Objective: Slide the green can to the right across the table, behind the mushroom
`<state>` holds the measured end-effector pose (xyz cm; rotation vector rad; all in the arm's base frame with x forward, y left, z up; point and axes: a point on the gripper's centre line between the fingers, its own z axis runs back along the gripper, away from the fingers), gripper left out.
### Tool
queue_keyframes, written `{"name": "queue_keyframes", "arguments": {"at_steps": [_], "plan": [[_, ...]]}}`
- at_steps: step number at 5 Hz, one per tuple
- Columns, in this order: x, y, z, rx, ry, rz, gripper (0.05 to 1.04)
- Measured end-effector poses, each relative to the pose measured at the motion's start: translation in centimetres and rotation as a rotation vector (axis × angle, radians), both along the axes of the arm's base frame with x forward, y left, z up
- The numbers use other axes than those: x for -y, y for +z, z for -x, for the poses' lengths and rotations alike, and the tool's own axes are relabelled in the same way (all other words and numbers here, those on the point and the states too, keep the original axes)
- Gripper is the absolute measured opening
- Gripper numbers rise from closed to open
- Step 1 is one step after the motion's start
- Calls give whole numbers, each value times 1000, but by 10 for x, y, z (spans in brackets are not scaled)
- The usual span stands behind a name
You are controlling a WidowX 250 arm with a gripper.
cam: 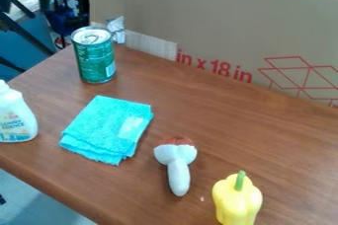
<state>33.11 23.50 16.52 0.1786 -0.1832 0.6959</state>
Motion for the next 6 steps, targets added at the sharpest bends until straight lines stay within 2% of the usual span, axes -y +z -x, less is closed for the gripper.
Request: {"name": "queue_keyframes", "arguments": {"at_steps": [1,2,3,4,6], "plan": [[10,-15,-17,4,-96,-16,1002],[8,-33,-22,-10,-103,20,1002],[3,-37,-39,5,-91,49,1002],[2,-47,-49,-4,-80,71,1002],[15,-52,-62,-35,-93,57,1002]]}}
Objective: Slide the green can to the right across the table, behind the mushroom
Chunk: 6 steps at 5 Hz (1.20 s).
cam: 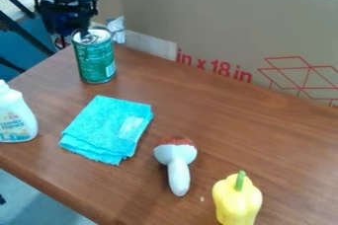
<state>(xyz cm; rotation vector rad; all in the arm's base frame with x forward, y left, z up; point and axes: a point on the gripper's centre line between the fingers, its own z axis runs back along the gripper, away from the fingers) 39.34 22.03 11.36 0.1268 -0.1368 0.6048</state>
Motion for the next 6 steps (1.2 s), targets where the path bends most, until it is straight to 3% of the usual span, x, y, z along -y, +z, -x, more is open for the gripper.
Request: {"name": "queue_keyframes", "arguments": {"at_steps": [1,3,6], "plan": [[8,-2,7,-70,19,21,1002],[41,-20,21,-121,37,168,1002],[106,-28,7,-160,-136,213,1002]]}}
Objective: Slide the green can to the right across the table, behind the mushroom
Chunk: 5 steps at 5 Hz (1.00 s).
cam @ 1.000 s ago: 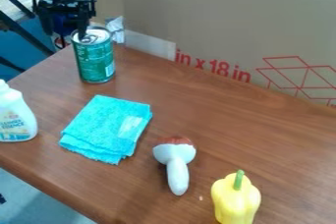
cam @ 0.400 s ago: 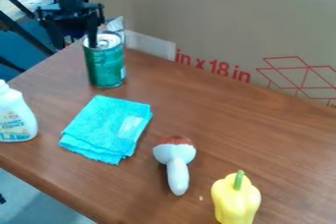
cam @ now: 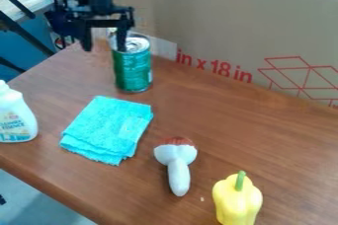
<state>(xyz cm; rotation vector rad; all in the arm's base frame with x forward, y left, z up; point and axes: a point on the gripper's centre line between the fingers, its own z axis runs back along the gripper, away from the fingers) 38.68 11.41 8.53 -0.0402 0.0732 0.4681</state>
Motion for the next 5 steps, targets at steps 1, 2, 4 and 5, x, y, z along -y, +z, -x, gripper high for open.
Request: {"name": "queue_keyframes", "arguments": {"at_steps": [1,2,4,5], "plan": [[21,-2,-7,16,-62,15,1002],[52,-3,-2,20,-141,49,1002],[138,-10,32,27,-440,73,1002],[146,-11,36,33,-471,74,1002]]}}
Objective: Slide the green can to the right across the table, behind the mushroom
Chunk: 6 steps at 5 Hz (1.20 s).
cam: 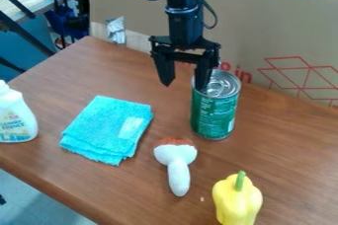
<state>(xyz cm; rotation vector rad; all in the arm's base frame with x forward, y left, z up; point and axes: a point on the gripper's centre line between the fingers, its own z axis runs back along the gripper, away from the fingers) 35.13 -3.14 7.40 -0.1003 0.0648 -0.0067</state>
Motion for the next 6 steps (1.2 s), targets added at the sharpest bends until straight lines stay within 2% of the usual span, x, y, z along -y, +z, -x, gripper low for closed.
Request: {"name": "queue_keyframes", "arguments": {"at_steps": [1,2,3,4,5,6], "plan": [[3,2,5,14,-5,4,1002],[-8,13,11,60,23,72,1002],[-30,36,15,133,77,140,1002],[-68,91,37,298,127,141,1002],[-86,107,60,342,127,95,1002],[-96,108,81,251,100,38,1001]]}}
